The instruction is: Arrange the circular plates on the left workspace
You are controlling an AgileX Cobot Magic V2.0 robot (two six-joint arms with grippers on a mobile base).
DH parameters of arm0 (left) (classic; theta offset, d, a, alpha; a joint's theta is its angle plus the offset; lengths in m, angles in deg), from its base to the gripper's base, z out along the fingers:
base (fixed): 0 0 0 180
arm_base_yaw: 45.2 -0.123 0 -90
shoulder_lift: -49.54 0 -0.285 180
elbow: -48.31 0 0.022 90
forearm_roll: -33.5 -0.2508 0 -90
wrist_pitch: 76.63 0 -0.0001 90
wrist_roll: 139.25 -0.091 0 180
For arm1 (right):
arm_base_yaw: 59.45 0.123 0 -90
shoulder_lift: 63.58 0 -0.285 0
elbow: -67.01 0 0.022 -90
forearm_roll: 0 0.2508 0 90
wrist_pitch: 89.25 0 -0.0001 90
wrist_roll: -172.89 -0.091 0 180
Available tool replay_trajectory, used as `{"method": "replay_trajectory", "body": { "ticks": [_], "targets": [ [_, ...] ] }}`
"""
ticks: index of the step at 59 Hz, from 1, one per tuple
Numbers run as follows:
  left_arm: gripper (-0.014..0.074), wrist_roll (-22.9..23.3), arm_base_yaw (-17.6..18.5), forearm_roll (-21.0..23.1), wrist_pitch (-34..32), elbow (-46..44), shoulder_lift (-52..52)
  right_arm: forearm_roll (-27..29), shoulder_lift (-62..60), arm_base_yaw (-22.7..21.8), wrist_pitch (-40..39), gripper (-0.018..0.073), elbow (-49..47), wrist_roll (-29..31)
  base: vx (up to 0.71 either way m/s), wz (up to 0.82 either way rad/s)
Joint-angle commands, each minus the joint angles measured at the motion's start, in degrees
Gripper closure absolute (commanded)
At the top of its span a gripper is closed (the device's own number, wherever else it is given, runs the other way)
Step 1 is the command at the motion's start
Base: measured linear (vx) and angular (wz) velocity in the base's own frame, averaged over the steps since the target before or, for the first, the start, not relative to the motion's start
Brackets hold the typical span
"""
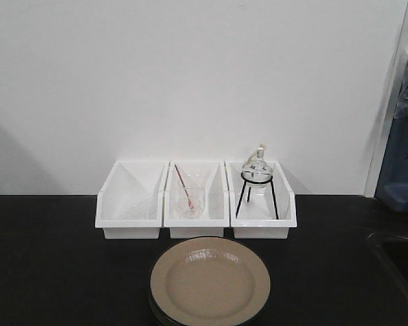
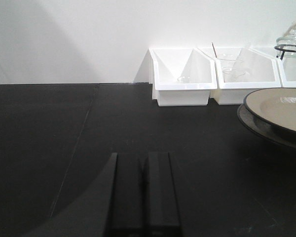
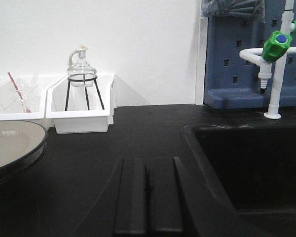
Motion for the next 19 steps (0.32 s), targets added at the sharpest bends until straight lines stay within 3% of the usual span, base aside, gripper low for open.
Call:
{"method": "replay_trajectory", "body": {
  "ticks": [1,19],
  "targets": [
    [0.0596,-0.02,0.33,-0.17,-4.77,0.71,0.85,-0.67,-1.04,-0.02,-5.03,0.0559,0.35,0.06,0.0,0.0],
    [0.0596,-0.02,0.33,-0.17,-4.77,0.71,0.85,-0.67,-1.04,-0.02,-5.03,0.0559,0.35,0.06,0.0,0.0]
  ]
}}
